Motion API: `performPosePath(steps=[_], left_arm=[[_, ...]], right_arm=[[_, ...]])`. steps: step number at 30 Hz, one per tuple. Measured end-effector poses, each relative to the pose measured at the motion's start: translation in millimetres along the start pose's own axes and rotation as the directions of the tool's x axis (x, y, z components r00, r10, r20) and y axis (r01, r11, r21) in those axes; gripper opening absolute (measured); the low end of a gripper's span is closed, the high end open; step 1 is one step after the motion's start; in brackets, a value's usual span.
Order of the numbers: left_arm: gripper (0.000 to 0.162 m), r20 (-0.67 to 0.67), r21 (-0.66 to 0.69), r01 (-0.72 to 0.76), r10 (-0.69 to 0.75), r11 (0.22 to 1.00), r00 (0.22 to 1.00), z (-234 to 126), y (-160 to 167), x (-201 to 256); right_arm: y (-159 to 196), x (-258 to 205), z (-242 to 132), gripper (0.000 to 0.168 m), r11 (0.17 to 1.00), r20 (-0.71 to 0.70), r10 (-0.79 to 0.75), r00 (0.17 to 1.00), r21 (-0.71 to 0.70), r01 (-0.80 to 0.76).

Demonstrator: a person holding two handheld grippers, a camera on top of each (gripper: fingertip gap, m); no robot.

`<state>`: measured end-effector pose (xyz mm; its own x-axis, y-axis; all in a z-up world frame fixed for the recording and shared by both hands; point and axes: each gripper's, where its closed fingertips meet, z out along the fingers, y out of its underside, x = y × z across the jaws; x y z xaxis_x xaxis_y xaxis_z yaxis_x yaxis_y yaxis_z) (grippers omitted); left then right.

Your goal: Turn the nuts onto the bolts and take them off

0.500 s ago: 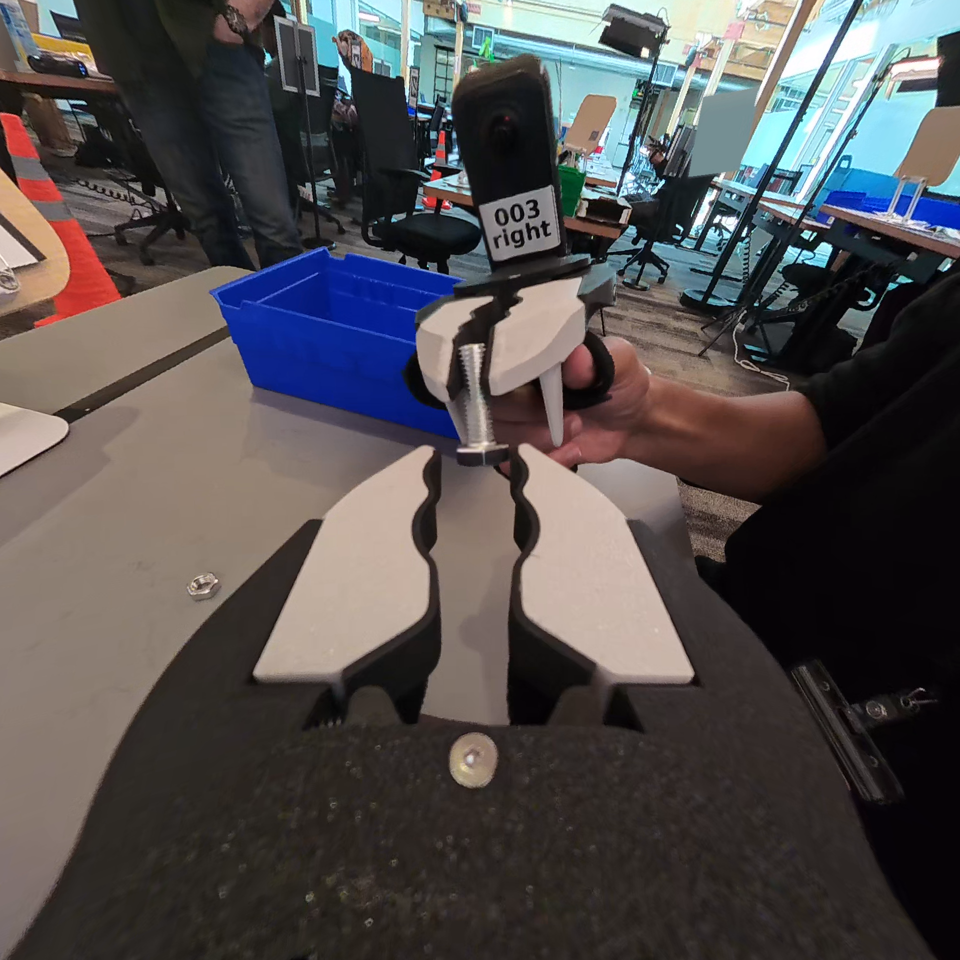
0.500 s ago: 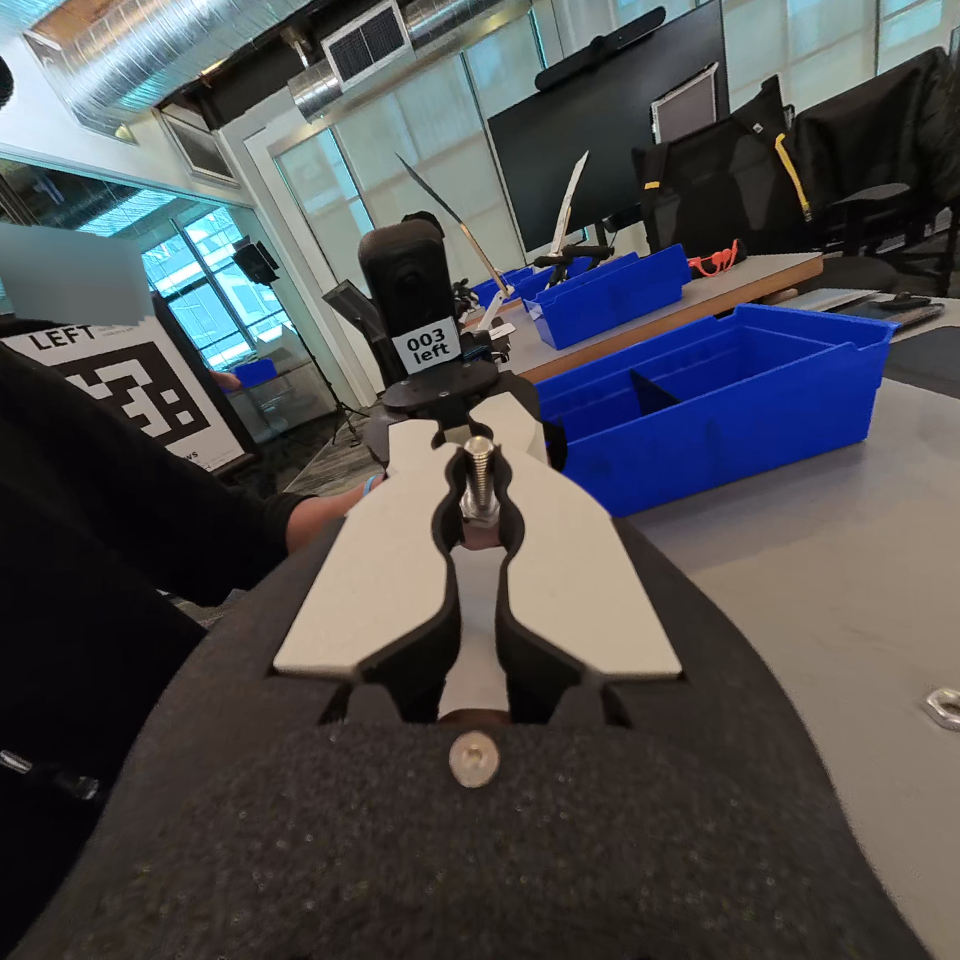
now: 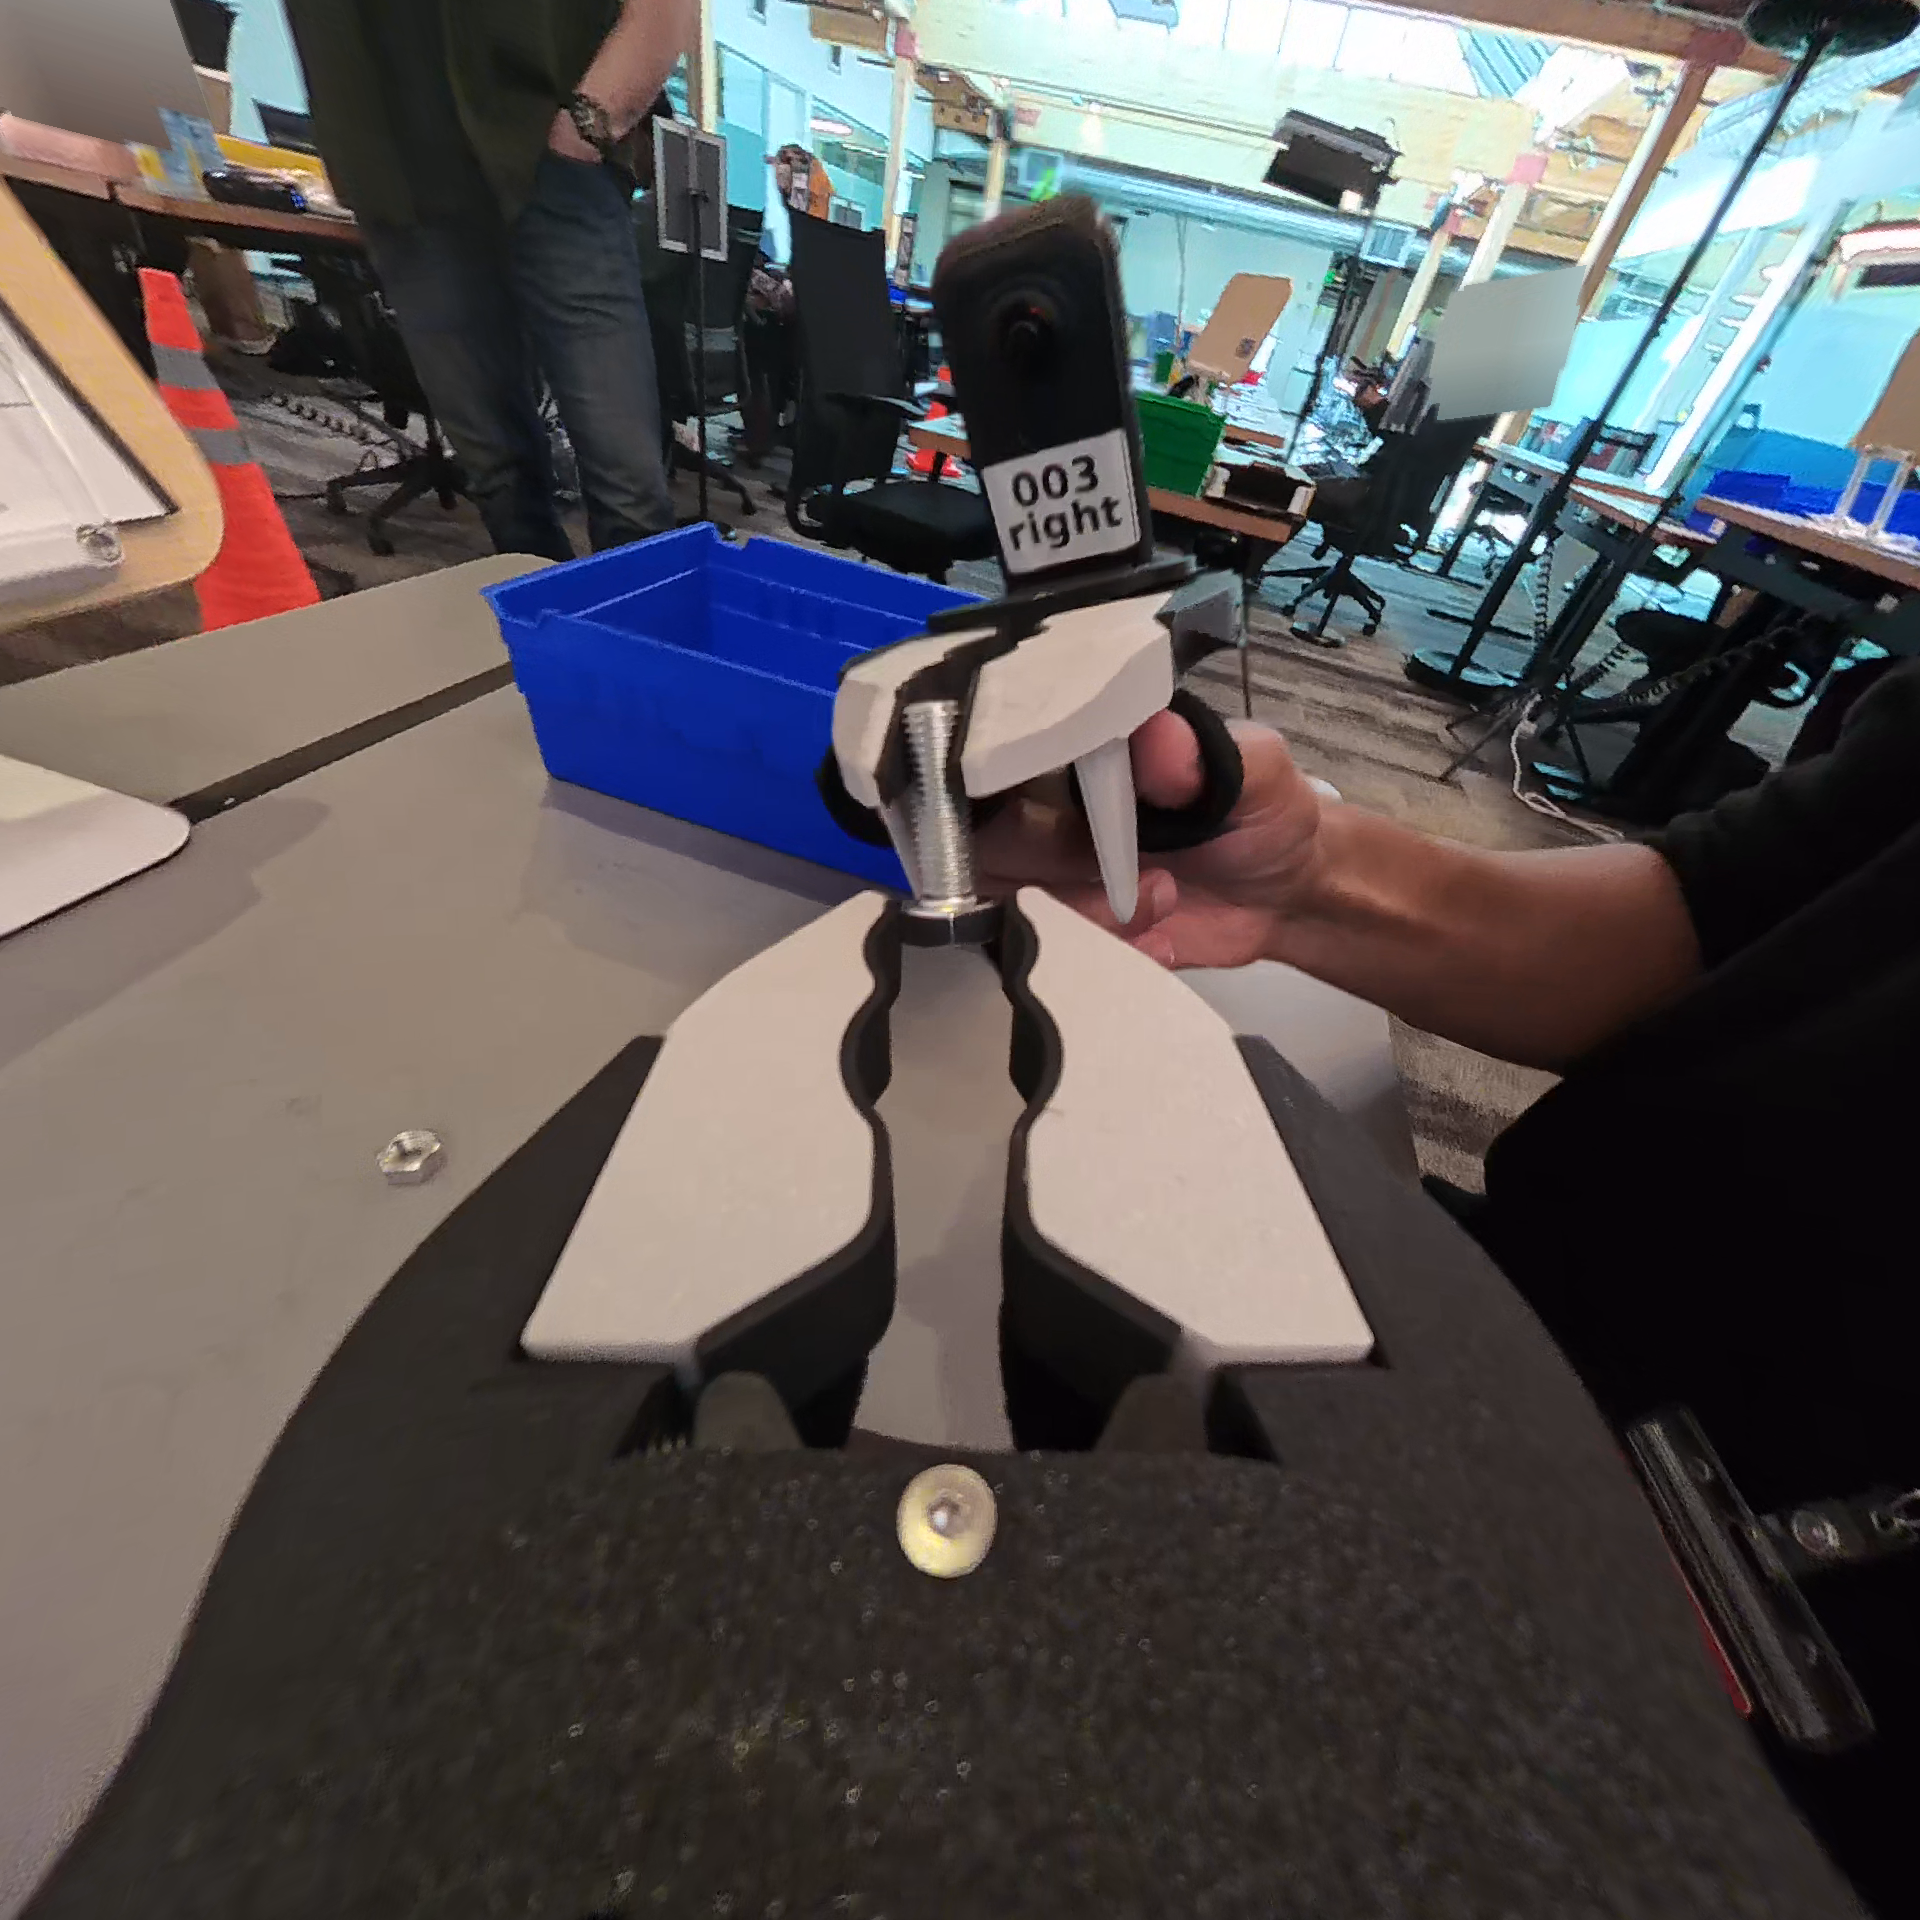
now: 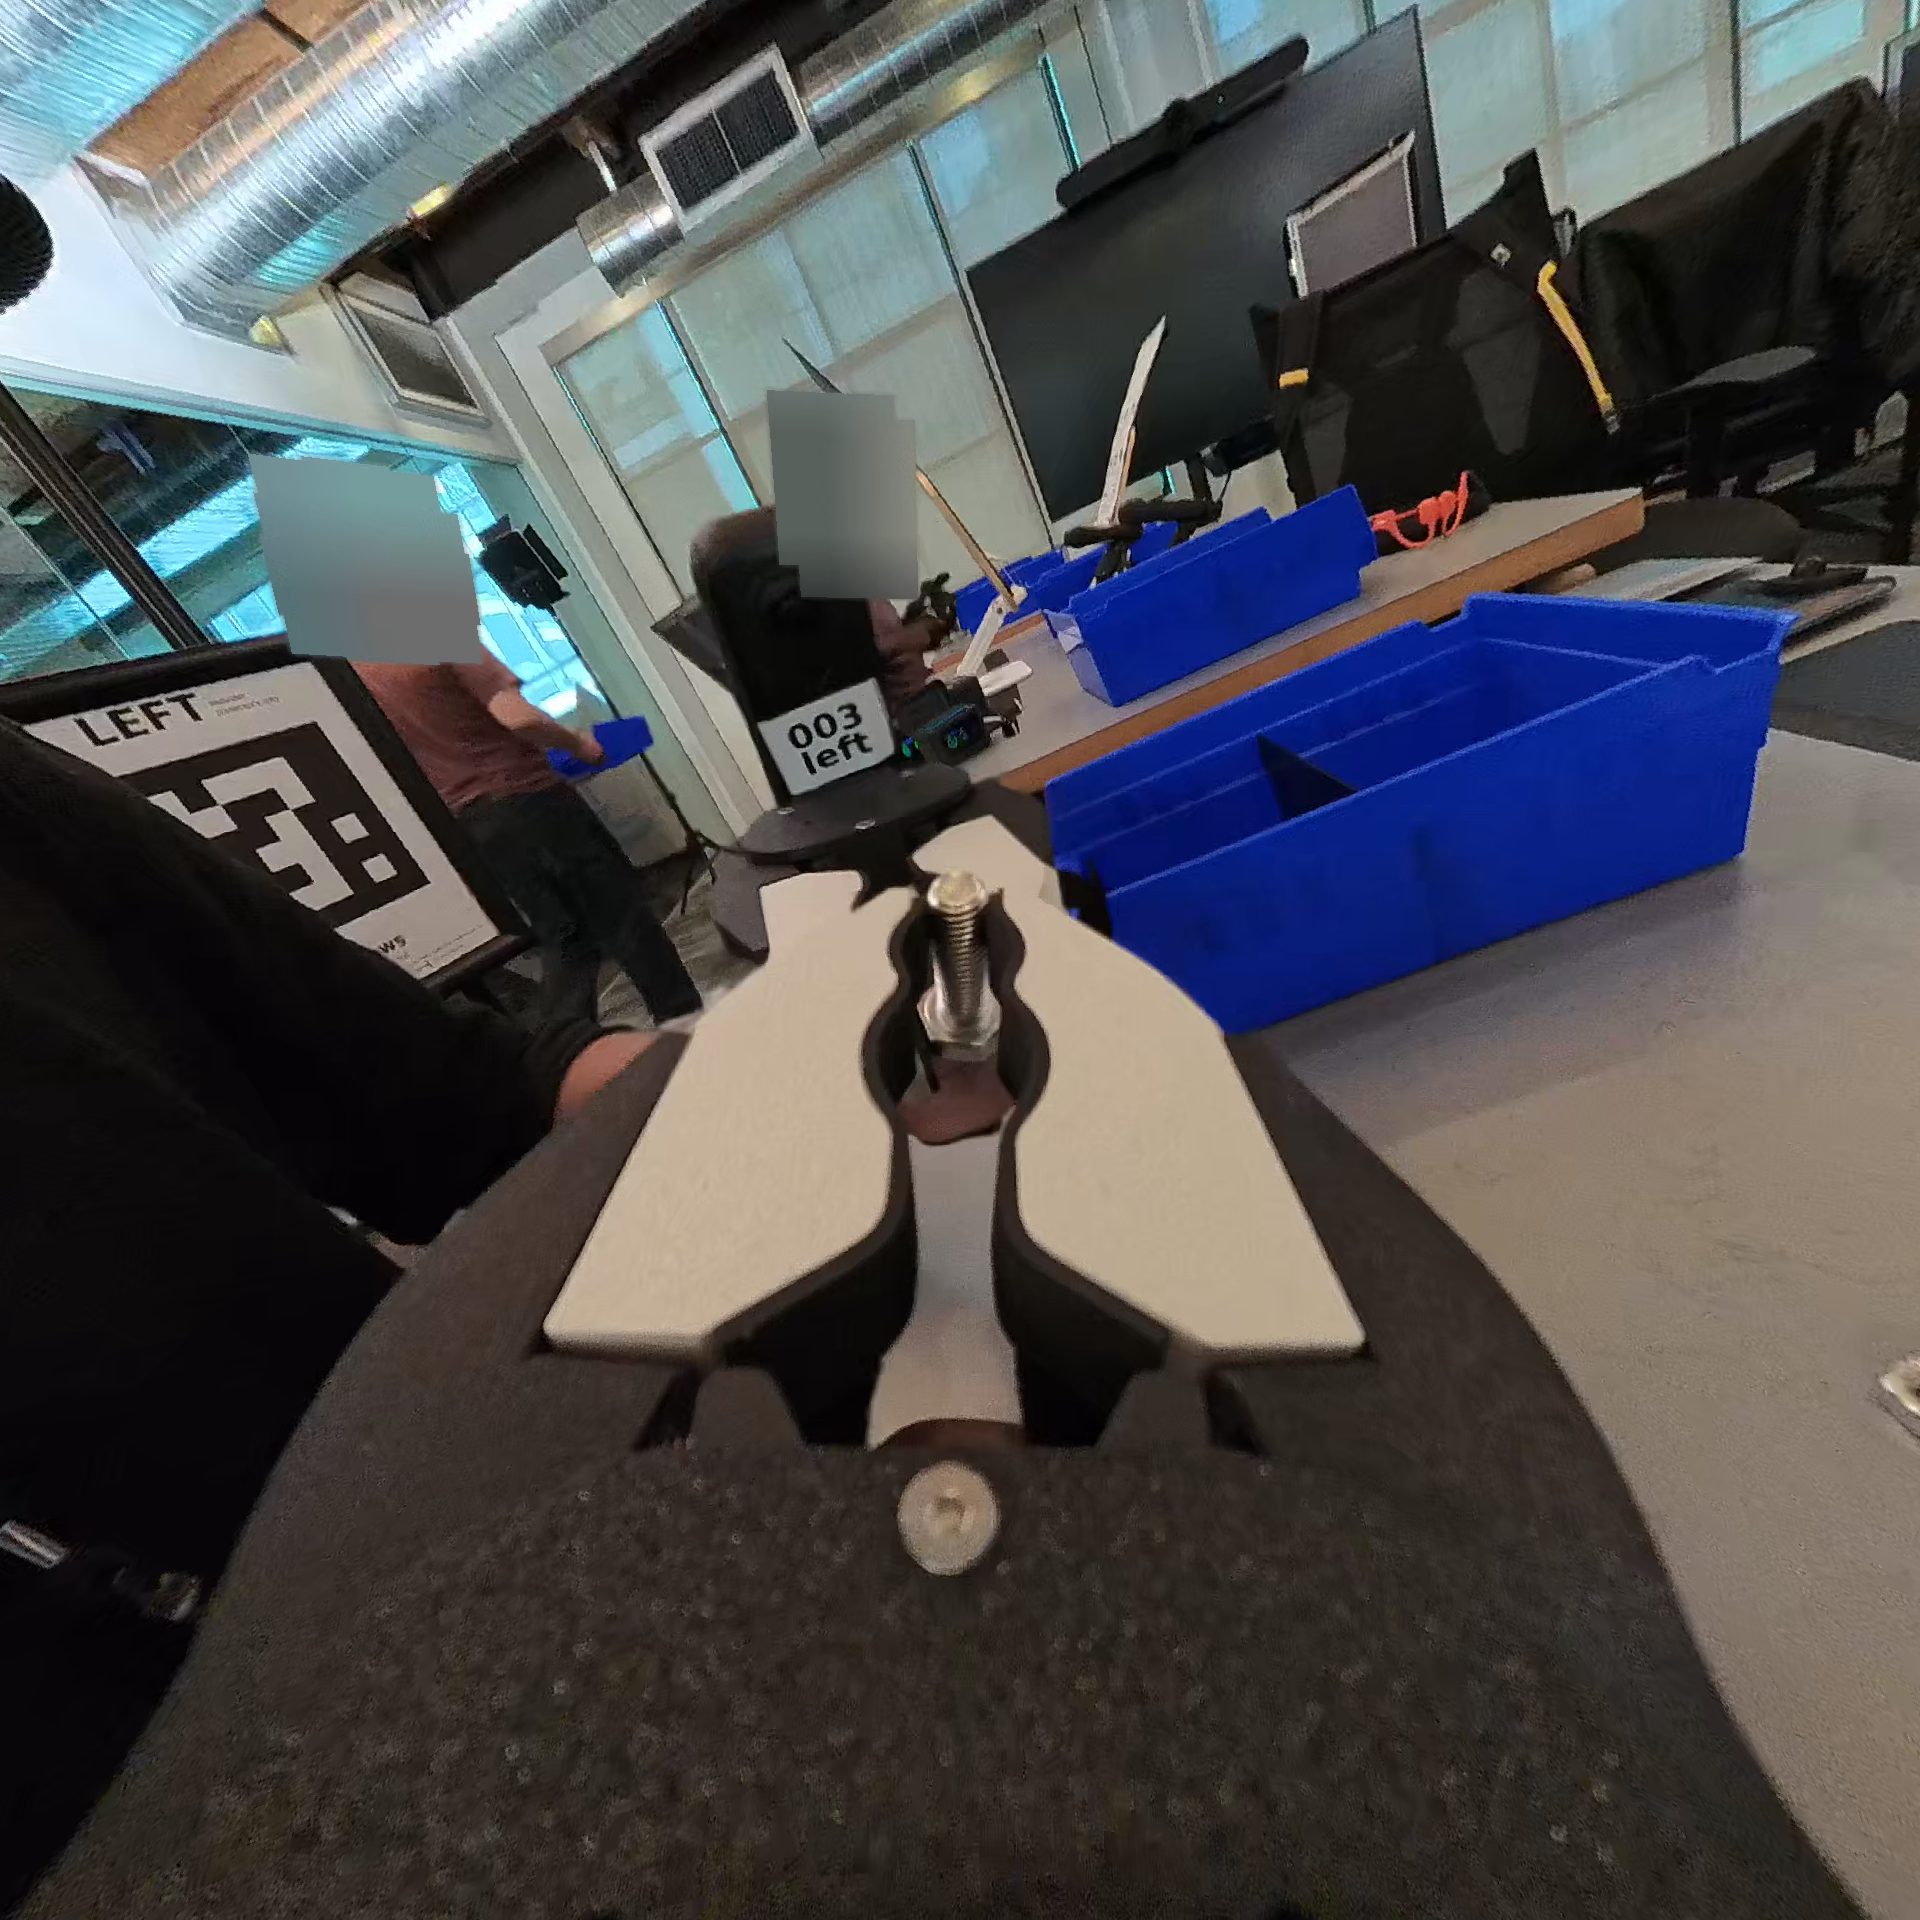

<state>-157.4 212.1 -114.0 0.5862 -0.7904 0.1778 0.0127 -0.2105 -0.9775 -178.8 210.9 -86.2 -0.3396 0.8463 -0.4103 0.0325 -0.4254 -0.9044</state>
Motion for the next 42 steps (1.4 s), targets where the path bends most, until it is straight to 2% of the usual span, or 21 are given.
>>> performPosePath(steps=[3,5,6,8,10,12,14,17,27,30,32,35,39,42], left_arm=[[0.017,0.084,0.016,0.046,-0.047,0.999,0.995,-14,8,-12],[0.017,0.144,0.002,0.062,-0.062,0.998,0.988,-27,18,-21],[0.017,0.189,-0.004,0.054,-0.052,0.999,0.981,-34,23,-26],[0.017,0.247,-0.037,0.051,-0.041,0.998,0.968,-43,33,-33],[0.017,0.299,-0.048,0.068,-0.050,0.997,0.953,-50,40,-38],[0.017,0.287,-0.031,0.088,-0.075,0.996,0.955,-52,42,-35],[0.017,0.286,-0.020,0.095,-0.086,0.995,0.954,-54,45,-33],[0.017,0.301,-0.036,0.086,-0.071,0.996,0.951,-58,50,-35],[0.017,0.246,-0.026,0.122,-0.112,0.992,0.963,-64,51,-39],[0.017,0.242,-0.031,0.117,-0.106,0.993,0.965,-65,51,-38],[0.017,0.236,-0.032,0.117,-0.107,0.993,0.966,-66,51,-37],[0.017,0.213,-0.025,0.138,-0.130,0.990,0.968,-63,49,-35],[0.017,0.152,-0.002,0.137,-0.135,0.991,0.979,-58,30,-29],[0.017,0.060,0.006,0.156,-0.156,0.988,0.986,-57,3,-28]], right_arm=[[-10,14,-9,0.034,0.995,-0.048,-0.034,0.998,-0.093,0.029],[-11,38,-18,0.040,0.957,-0.135,-0.141,0.981,-0.271,0.100],[-8,56,-23,0.046,0.910,-0.190,-0.224,0.956,-0.392,0.135],[1,90,-28,0.058,0.757,-0.222,-0.390,0.894,-0.629,0.174],[19,126,-31,0.056,0.548,-0.173,-0.530,0.830,-0.817,0.179],[43,156,-32,0.057,0.365,-0.050,-0.581,0.813,-0.908,0.205],[66,179,-36,0.055,0.212,0.041,-0.557,0.829,-0.958,0.190],[87,205,-38,0.044,0.111,0.077,-0.514,0.854,-0.982,0.155],[111,219,-29,0.036,0.099,0.028,-0.400,0.916,-0.992,0.073],[117,222,-34,0.019,0.059,0.013,-0.384,0.923,-0.997,0.039],[117,221,-35,0.017,0.068,0.015,-0.372,0.928,-0.997,0.043],[113,222,-44,0.017,0.025,0.029,-0.394,0.919,-0.999,0.042],[70,192,-23,0.017,0.182,0.174,-0.460,0.871,-0.941,0.284],[16,135,-1,0.017,0.327,0.322,-0.536,0.780,-0.773,0.544]])
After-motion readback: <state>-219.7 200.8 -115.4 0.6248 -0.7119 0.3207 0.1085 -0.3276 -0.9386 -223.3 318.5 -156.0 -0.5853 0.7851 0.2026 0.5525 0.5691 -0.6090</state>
